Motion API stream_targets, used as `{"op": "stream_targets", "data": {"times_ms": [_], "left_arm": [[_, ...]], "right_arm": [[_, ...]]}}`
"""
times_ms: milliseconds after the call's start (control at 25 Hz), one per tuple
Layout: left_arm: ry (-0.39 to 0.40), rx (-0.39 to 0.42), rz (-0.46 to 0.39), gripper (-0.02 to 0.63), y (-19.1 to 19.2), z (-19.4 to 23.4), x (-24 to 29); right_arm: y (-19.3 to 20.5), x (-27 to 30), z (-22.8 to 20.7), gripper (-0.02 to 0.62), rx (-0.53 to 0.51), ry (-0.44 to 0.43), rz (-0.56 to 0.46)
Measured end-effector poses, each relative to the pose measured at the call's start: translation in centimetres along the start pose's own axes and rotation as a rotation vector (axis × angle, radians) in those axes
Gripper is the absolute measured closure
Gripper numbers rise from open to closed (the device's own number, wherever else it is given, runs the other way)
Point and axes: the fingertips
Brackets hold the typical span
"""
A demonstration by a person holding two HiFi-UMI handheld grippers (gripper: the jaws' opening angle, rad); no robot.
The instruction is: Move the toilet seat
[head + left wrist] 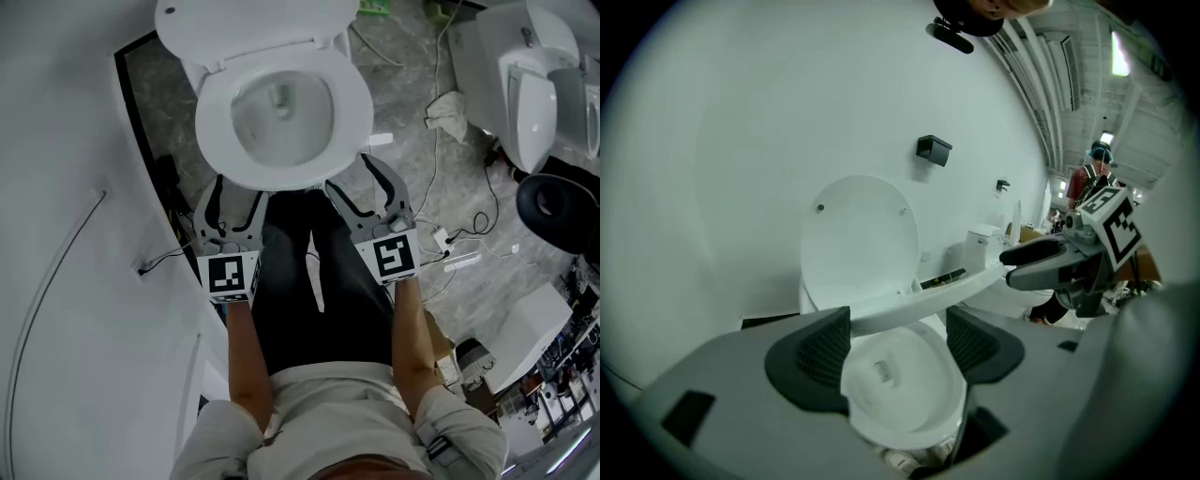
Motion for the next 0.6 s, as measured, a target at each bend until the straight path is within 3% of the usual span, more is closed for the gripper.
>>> {"op": "stream_targets", "data": {"times_ms": [600], "left_arm": [[0.027,-0.028,-0.05,0.269,-2.9,0.2,0.4]], "right_arm": [[-2.2,1.0,-1.6,0.3,0.092,0.031,-0.059]]}}
Point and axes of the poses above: the fingertips, and each gripper's own axes: x forward along the fingers, z to its left, y out of its underside, and after that the axes turned 14 degrees about -x, right-handed
